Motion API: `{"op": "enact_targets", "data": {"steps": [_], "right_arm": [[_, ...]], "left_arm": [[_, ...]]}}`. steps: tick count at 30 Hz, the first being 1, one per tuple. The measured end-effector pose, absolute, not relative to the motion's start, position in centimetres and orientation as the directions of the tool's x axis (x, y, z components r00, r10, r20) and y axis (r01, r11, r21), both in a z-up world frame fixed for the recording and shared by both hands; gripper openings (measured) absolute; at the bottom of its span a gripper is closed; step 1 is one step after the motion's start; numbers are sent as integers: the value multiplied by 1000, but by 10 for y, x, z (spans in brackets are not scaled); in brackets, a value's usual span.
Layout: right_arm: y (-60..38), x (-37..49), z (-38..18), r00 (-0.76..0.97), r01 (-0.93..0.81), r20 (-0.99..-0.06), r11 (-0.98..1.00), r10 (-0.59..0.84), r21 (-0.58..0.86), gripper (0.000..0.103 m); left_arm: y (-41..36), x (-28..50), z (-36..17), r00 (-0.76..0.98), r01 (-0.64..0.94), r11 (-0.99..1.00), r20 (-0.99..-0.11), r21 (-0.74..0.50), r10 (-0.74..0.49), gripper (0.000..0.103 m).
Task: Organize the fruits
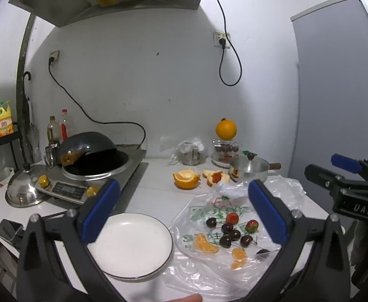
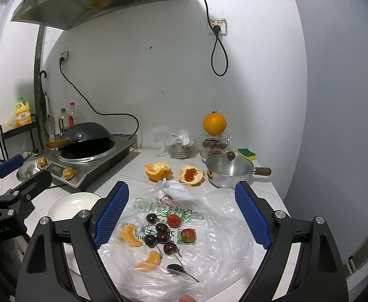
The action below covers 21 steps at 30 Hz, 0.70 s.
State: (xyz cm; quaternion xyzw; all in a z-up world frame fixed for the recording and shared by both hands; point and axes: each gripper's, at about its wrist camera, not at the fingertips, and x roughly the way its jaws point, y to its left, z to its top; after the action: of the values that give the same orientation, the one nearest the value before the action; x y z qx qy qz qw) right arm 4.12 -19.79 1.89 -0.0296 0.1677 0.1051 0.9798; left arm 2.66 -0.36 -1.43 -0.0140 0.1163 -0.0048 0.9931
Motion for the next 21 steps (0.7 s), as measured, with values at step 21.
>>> {"op": "enact_targets", "data": {"steps": [21], "right_arm": [[-199,43,17,918,-218,-345,976,197,-24,89]], "left_arm": [[-12,29,-16,972,40,999,-232,-26,-45,102]]}}
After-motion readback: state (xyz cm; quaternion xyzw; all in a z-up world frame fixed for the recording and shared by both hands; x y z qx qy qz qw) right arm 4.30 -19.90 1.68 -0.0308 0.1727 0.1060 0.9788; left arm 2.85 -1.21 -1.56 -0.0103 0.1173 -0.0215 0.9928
